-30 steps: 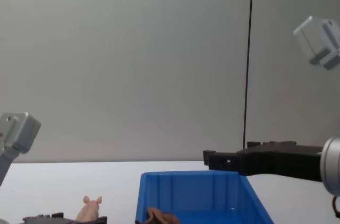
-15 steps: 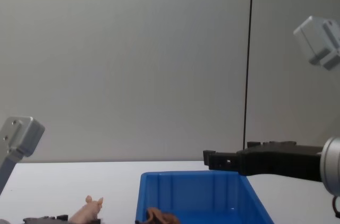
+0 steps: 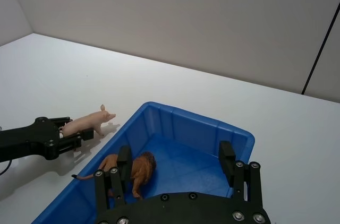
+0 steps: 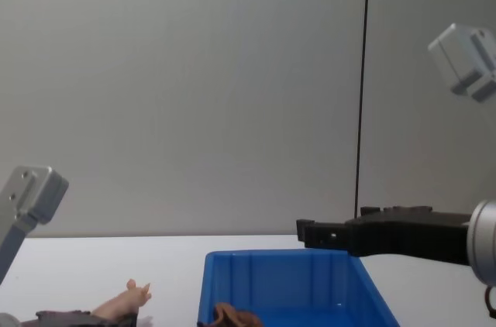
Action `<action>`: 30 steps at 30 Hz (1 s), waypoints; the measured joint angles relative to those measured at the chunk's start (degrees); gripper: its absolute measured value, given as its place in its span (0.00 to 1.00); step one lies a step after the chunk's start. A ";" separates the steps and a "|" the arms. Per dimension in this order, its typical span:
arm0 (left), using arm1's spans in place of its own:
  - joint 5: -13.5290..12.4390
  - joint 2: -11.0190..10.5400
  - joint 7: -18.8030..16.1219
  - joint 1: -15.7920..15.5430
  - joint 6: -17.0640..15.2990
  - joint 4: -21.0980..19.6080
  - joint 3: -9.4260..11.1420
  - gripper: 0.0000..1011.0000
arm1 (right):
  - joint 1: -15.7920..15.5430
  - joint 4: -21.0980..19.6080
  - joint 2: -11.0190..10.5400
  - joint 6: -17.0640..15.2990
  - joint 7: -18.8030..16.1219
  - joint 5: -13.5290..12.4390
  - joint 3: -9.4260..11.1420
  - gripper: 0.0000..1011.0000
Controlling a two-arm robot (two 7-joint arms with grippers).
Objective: Pick up the two dolls from the table and place them into the box.
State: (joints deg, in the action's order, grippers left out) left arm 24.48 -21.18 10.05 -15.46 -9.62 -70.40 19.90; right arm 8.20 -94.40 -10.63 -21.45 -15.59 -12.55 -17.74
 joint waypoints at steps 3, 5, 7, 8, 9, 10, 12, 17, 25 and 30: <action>-0.26 0.01 0.37 -0.18 0.38 0.02 -0.10 0.39 | 0.00 0.00 0.00 0.00 0.00 0.00 0.00 0.99; -0.39 0.01 0.58 -0.27 0.63 0.02 -0.18 0.39 | 0.00 0.00 0.00 0.00 0.00 0.00 0.00 0.99; -0.53 -0.01 0.81 -0.38 0.95 0.00 -0.26 0.39 | 0.00 0.00 0.00 0.00 0.00 0.00 0.00 0.99; -0.71 -0.04 1.10 -0.47 1.40 -0.08 -0.35 0.39 | 0.00 0.00 0.00 0.00 0.00 0.00 0.00 0.99; -0.79 -0.06 1.23 -0.53 1.60 -0.14 -0.40 0.39 | 0.00 0.00 0.00 0.00 0.00 0.00 0.00 0.99; -0.96 -0.14 1.53 -0.65 2.06 -0.35 -0.53 0.39 | 0.00 0.00 0.00 0.00 0.00 0.00 0.00 0.99; -1.12 -0.20 1.87 -0.76 2.52 -0.58 -0.66 0.39 | 0.00 0.00 0.00 0.00 0.00 0.00 0.00 0.99; -1.84 -0.53 3.58 -1.36 4.33 -1.65 -1.21 0.39 | 0.00 0.00 0.00 0.00 0.00 0.00 0.00 0.99; -2.90 -0.76 7.44 -3.05 6.57 -2.99 -1.95 0.39 | 0.00 0.00 0.00 0.00 0.00 0.00 0.00 0.99; -3.60 -0.40 10.95 -4.78 7.85 -2.92 -2.12 0.39 | 0.00 0.00 0.00 0.00 0.00 0.00 0.00 0.99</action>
State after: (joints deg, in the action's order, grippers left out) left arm 20.88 -21.58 21.00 -20.25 -1.77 -73.32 17.78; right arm 8.20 -94.41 -10.63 -21.45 -15.59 -12.55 -17.74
